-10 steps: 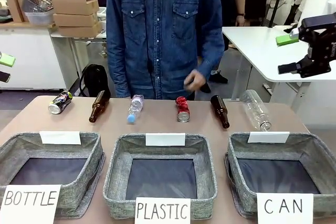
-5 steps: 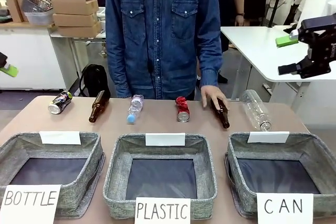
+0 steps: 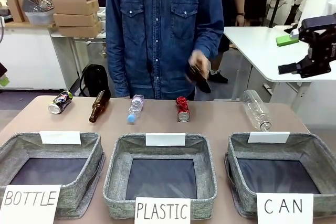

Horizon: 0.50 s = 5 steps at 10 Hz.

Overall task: Sort the can waste into the basket.
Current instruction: Pick up the can waste from the table and place it in the right Fabric basket.

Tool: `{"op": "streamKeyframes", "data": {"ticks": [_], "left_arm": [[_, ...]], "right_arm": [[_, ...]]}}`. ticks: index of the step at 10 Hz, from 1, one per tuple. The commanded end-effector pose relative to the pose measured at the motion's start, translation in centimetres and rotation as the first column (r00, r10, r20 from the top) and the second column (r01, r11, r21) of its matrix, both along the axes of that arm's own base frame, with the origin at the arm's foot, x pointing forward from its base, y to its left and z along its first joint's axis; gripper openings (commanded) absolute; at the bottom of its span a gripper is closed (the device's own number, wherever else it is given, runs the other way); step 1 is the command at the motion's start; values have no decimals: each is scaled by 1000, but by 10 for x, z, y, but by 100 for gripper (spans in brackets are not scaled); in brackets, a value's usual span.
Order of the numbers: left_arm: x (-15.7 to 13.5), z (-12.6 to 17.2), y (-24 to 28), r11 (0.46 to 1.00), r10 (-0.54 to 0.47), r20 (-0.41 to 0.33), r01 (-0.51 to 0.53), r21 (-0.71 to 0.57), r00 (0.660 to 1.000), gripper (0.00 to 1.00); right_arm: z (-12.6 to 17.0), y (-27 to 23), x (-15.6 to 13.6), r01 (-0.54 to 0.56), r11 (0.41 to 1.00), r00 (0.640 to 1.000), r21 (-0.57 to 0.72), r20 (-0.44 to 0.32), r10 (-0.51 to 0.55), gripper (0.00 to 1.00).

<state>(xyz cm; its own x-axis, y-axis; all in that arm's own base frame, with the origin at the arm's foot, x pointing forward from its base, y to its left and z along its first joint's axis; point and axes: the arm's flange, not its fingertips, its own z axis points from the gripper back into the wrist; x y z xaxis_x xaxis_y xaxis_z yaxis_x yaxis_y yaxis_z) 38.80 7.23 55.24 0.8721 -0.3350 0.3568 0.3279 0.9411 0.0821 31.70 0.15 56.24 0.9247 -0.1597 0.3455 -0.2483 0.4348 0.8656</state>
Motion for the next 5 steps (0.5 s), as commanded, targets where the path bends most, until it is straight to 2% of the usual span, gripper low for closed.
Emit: {"op": "streamKeyframes", "data": {"ticks": [1,2,3,5], "left_arm": [[-4,1,1,999,-4,10,4,-43,1000,100],[0,0,0,1000,0,0,0,0,1000,100],[29,-2,7,1000,-19,-47,18,-18,999,100],[80,-13,22,991,-87,-64,80,-103,994,100]], "right_arm": [[1,1,4,-12,1000,999,15,31,12,100],[1,1,4,-12,1000,999,15,31,12,100],[1,1,4,-12,1000,999,15,31,12,100],[1,1,4,-12,1000,999,15,31,12,100]]}}
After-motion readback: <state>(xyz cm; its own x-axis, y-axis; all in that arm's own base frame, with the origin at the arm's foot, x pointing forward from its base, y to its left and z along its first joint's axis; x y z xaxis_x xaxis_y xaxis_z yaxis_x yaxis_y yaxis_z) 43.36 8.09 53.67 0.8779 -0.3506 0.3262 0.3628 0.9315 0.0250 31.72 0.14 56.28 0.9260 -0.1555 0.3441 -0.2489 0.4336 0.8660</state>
